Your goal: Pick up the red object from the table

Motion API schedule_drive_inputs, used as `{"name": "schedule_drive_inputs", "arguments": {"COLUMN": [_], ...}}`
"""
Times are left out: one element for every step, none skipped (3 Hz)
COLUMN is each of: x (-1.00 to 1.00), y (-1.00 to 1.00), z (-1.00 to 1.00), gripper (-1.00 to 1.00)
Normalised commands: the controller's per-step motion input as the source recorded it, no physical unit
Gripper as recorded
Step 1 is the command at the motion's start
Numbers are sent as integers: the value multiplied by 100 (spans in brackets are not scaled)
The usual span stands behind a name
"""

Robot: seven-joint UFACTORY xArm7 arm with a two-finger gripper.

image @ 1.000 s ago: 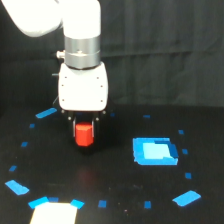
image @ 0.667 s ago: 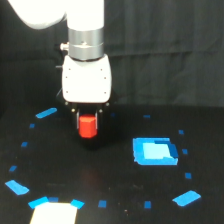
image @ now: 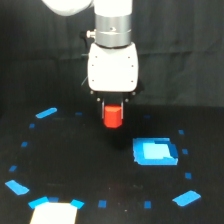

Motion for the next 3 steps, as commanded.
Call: {"name": "schedule_drive_inputs", "arguments": {"x": [85,84,-30], "y": [40,27,-2], "z": [100,97,51], "gripper": [-98,-100,-100]}}
